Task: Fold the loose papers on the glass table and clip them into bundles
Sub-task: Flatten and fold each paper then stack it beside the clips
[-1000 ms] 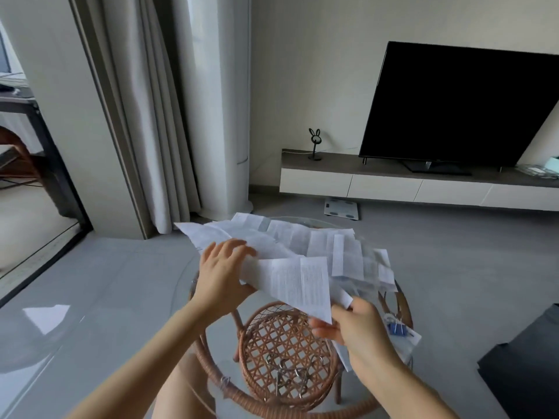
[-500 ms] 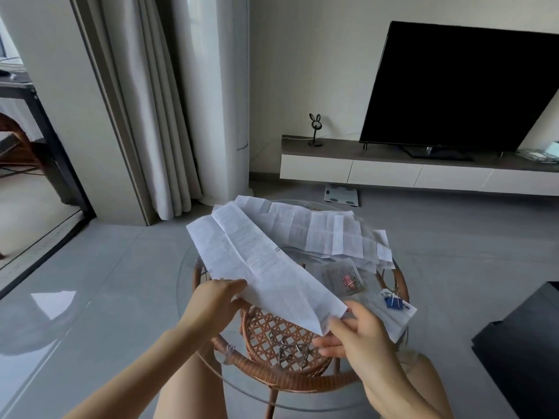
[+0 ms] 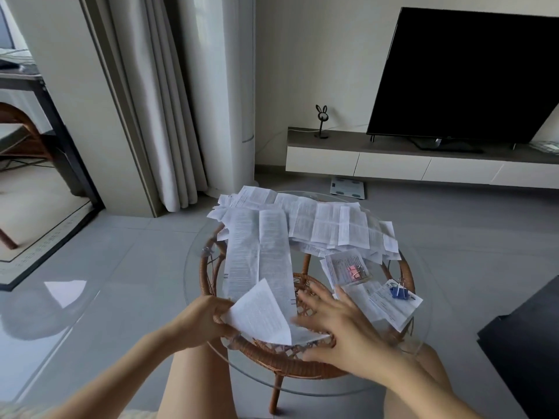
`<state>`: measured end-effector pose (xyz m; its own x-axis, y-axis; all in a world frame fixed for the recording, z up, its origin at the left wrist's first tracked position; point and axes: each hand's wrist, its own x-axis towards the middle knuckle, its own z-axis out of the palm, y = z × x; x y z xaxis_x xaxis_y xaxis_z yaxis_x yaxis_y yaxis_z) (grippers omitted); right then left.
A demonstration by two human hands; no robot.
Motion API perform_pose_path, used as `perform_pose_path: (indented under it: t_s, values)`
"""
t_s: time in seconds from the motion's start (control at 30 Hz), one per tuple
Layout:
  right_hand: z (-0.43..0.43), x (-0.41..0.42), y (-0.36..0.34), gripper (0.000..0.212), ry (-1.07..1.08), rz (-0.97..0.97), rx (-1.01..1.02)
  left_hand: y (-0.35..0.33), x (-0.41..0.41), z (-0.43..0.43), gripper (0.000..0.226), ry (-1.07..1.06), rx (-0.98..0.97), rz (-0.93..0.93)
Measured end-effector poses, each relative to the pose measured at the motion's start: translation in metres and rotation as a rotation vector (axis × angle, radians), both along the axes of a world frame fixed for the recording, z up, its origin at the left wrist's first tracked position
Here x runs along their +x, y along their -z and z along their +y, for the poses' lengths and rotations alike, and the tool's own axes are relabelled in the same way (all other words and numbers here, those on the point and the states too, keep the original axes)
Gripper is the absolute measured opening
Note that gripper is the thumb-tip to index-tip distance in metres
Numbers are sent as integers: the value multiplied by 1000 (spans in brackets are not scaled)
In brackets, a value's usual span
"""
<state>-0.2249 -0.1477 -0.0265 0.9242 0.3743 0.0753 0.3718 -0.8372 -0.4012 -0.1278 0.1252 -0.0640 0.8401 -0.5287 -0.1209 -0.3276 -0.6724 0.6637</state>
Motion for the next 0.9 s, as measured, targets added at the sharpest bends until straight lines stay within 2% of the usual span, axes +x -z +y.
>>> perform_pose_path:
  t_s: [0.03, 0.07, 0.17, 0.23, 0.33, 0.4, 0.47, 0.5, 0.6, 0.73, 0.8, 0.87, 0.9]
  values:
    - [1, 0, 4, 47, -30, 24, -18, 0, 0, 1, 21, -1, 2, 16]
    - [4, -1, 6, 49, -44, 63, -5, 0, 0, 3, 20, -4, 12, 43]
    - [10, -9, 0, 84, 94, 223, 155, -5, -2, 4, 31, 2, 60, 84]
    - [9, -14, -4, 96, 196, 318, 229, -8, -2, 6, 43, 25, 103, 85]
    - [8, -18, -6, 79, 220, 395, 321, -14, -7, 6, 38, 84, 134, 74]
    - [9, -18, -8, 52, 248, 400, 335, -18, -13, 3, 21, 147, 135, 37]
    - [9, -15, -8, 26, 294, 431, 355, -20, -17, 1, 31, 175, 111, -27]
    - [11, -12, -8, 21, 318, 450, 385, -18, -16, 2, 24, 174, 91, -47]
    - [12, -5, -8, 24, 365, 437, 382, -13, -12, 8, 39, 115, -10, -131]
    - [14, -2, -6, 30, 434, 378, 340, 1, -4, 13, 23, 210, -23, -137]
    - [9, -1, -3, 35, 451, 337, 349, 4, -4, 12, 40, 257, 2, -144]
    - [5, -2, -5, 36, 446, 293, 428, 8, -1, 13, 56, 190, -25, -132]
    - [3, -3, -7, 34, 452, 276, 472, 9, 0, 15, 57, 129, -47, -129]
